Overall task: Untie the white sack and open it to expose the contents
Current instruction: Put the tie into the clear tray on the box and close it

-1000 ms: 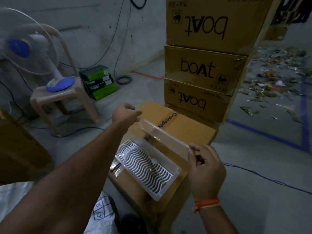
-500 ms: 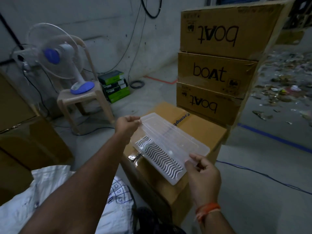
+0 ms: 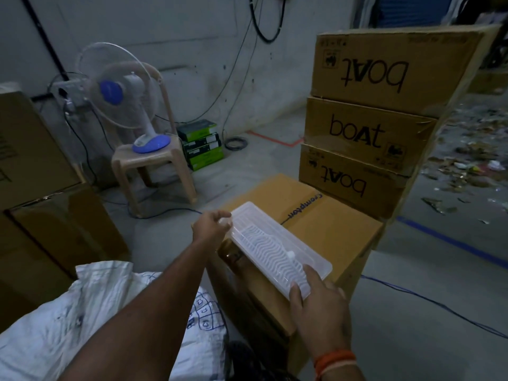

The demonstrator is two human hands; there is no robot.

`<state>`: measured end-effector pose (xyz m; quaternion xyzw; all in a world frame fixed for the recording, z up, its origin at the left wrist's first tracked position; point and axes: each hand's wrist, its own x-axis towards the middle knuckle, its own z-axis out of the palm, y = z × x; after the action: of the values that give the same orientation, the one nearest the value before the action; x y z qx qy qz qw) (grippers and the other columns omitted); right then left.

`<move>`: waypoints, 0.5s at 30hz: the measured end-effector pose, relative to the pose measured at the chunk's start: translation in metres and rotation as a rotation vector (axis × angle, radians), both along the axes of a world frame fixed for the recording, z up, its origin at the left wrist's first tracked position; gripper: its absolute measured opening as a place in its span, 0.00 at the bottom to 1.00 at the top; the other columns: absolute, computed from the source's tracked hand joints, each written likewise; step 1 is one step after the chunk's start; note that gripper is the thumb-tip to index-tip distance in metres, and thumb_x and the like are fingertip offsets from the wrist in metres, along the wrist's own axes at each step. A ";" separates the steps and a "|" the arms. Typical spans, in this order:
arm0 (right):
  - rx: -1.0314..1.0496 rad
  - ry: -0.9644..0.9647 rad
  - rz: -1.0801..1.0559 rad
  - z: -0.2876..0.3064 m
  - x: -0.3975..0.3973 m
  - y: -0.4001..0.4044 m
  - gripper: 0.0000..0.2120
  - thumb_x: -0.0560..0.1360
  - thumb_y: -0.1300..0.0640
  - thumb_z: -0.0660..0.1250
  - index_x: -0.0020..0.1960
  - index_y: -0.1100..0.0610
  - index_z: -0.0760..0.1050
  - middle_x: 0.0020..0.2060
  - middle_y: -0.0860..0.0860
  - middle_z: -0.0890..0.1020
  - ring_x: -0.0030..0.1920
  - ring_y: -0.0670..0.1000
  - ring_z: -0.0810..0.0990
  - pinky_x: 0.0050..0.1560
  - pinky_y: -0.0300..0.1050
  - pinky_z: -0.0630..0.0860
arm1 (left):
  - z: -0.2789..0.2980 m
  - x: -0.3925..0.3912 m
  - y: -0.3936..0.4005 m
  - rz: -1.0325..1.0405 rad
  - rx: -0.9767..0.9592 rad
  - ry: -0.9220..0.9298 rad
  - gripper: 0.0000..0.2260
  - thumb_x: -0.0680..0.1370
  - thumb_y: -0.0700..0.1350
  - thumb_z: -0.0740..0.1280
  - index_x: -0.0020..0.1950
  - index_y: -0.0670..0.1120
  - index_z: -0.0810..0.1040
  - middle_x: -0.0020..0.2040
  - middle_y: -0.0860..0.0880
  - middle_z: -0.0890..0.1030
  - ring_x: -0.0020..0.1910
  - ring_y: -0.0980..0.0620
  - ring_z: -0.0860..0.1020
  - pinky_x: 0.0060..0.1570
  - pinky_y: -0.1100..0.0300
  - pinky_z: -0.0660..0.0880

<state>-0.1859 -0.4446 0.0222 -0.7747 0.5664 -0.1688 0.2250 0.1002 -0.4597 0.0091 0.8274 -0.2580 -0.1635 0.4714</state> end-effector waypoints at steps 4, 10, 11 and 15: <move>0.013 -0.072 -0.012 -0.006 0.000 -0.002 0.25 0.80 0.42 0.60 0.76 0.45 0.67 0.60 0.55 0.79 0.62 0.56 0.76 0.63 0.47 0.74 | -0.002 0.000 -0.001 -0.014 -0.028 0.009 0.08 0.80 0.41 0.73 0.58 0.45 0.86 0.58 0.44 0.86 0.57 0.46 0.83 0.65 0.48 0.79; 0.062 -0.202 -0.033 -0.012 -0.013 -0.008 0.24 0.78 0.45 0.65 0.74 0.45 0.71 0.56 0.52 0.80 0.55 0.53 0.79 0.57 0.46 0.79 | 0.002 0.005 0.000 -0.062 0.002 0.023 0.03 0.79 0.42 0.74 0.51 0.48 0.86 0.50 0.46 0.87 0.52 0.46 0.85 0.59 0.48 0.82; 0.076 -0.215 -0.041 -0.012 -0.016 -0.010 0.24 0.78 0.45 0.66 0.74 0.44 0.71 0.57 0.52 0.79 0.56 0.53 0.79 0.58 0.46 0.78 | 0.002 0.008 -0.001 -0.075 0.013 0.017 0.02 0.78 0.42 0.75 0.50 0.48 0.86 0.48 0.46 0.87 0.51 0.45 0.85 0.57 0.49 0.82; 0.101 -0.377 -0.195 -0.015 -0.019 -0.030 0.22 0.78 0.48 0.69 0.71 0.47 0.75 0.60 0.53 0.76 0.54 0.50 0.79 0.63 0.49 0.77 | 0.006 0.016 -0.014 -0.133 0.010 0.019 0.03 0.79 0.44 0.74 0.48 0.53 0.85 0.49 0.45 0.87 0.49 0.46 0.85 0.53 0.49 0.82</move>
<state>-0.2049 -0.4751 0.0067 -0.6586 0.5944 -0.3028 0.3481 0.1162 -0.4735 0.0149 0.8092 -0.3072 -0.2038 0.4576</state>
